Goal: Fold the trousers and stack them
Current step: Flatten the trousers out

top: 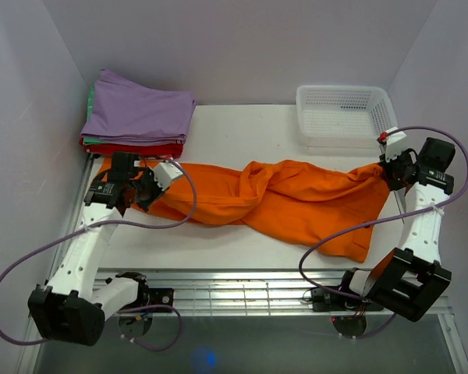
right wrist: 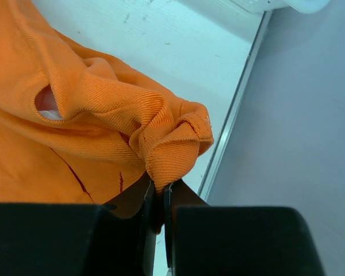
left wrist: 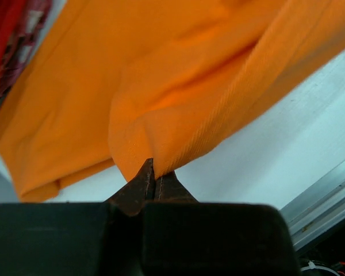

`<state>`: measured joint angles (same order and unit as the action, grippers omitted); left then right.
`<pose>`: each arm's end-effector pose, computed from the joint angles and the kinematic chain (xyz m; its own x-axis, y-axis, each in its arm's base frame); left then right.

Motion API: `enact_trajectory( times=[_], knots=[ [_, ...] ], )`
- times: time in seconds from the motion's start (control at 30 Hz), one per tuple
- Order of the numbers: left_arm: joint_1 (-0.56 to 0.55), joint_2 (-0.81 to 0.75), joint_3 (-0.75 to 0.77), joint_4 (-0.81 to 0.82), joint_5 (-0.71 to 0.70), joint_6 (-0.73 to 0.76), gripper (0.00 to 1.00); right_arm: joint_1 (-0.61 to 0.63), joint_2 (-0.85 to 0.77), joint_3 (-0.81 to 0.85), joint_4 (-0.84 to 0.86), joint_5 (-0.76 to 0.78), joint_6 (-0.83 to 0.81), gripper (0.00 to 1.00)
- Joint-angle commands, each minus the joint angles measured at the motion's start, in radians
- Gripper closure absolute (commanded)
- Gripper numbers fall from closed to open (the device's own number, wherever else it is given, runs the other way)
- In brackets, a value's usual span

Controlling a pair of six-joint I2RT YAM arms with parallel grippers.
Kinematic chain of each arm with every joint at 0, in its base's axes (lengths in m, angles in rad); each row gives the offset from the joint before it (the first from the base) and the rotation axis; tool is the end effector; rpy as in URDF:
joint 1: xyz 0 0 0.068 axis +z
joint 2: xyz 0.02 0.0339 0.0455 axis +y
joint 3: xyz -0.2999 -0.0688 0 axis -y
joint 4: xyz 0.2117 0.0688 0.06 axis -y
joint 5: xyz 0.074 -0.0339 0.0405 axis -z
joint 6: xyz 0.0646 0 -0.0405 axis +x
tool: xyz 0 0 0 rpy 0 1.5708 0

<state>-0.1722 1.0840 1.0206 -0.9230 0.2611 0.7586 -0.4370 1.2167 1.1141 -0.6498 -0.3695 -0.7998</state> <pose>0.1647 -0.0456 0.3113 -0.3860 0.7417 -0.5485 0.7872 0.5748 0.2232 0.2189 -0.0765 0.3411 -0.5432 -0.4844 -0.6857 -0.3355 0.8739 -0.3516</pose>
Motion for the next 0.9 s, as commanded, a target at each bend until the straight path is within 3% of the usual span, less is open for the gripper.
enact_trajectory(
  times=[0.0, 0.3, 0.5, 0.73, 0.87],
  knots=[
    [0.040, -0.094, 0.047, -0.039, -0.060, -0.034, 1.00, -0.068, -0.040, -0.005, 0.065, -0.012, -0.055, 0.92],
    [0.068, -0.309, 0.104, 0.098, -0.390, -0.215, 1.00, -0.265, 0.009, -0.004, 0.124, -0.058, -0.197, 0.92],
    [0.068, -0.331, 0.110, 0.162, -0.453, -0.209, 1.00, -0.315, 0.073, 0.029, 0.134, -0.103, -0.219, 0.92],
    [0.072, -0.038, 0.068, 0.479, -0.454, -0.177, 1.00, -0.249, 0.174, 0.070, 0.211, -0.102, -0.132, 0.92],
    [0.154, 0.247, 0.198, 0.556, -0.404, -0.202, 1.00, -0.116, 0.227, 0.087, 0.320, -0.008, -0.031, 0.92]
  ],
)
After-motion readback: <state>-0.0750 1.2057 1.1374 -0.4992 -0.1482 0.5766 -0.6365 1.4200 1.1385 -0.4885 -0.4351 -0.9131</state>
